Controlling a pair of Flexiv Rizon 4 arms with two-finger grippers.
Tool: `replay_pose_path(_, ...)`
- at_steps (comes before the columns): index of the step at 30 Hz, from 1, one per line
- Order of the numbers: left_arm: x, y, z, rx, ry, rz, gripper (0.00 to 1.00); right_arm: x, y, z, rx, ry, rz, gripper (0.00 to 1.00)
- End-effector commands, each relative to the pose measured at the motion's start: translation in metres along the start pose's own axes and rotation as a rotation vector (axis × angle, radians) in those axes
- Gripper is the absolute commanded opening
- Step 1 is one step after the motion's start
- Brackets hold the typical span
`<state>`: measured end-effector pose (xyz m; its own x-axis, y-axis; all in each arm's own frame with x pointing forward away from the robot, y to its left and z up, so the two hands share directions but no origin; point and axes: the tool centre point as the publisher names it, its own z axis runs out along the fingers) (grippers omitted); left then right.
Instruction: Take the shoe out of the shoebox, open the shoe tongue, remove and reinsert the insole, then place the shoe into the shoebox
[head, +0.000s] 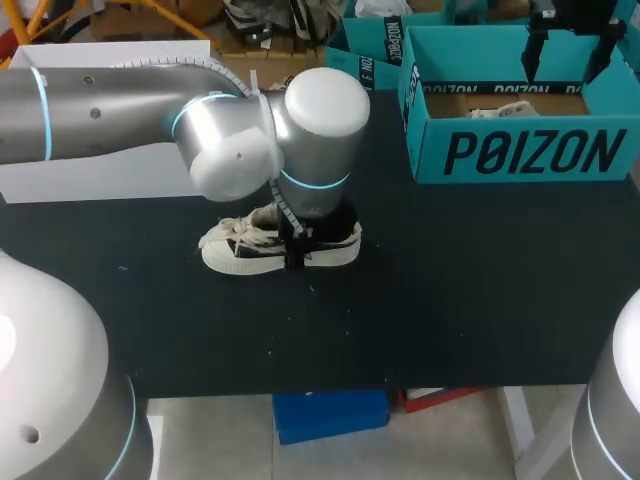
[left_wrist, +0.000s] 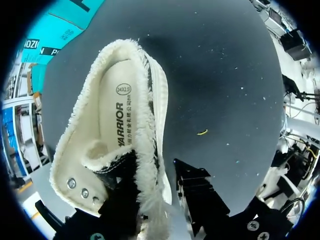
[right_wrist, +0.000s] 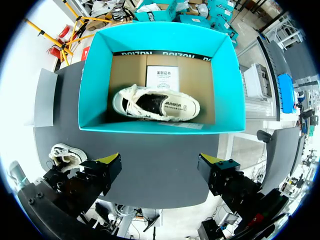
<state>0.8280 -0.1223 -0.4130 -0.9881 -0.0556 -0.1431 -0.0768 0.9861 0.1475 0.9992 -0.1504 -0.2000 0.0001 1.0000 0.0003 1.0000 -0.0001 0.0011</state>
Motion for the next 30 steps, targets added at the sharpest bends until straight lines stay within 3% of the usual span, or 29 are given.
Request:
replay_pose_path(1,-0.002,0.009,-0.030,0.007,0.019,0.027,1.00,0.000,0.001,0.000,0.001,0.000,0.000,1.00)
replay_pose_path(7,-0.001,0.020,-0.078,0.056,0.034,0.049,1.00,0.000,0.001,0.000,0.001,0.000,0.000,1.00)
replay_pose_path(14,-0.004,0.037,-0.111,0.147,0.044,0.021,1.00,0.000,0.001,0.000,0.001,0.000,0.000,1.00)
replay_pose_path(18,-0.006,0.045,-0.118,0.215,0.067,0.040,1.00,0.000,0.001,0.000,0.001,0.000,0.000,1.00)
replay_pose_path(23,-0.007,0.058,-0.120,0.370,0.149,0.088,1.00,0.000,0.001,0.000,0.001,0.000,0.000,1.00)
replay_pose_path(30,-0.005,0.081,-0.119,0.494,0.140,0.074,1.00,0.000,0.001,0.000,0.001,0.000,0.000,1.00)
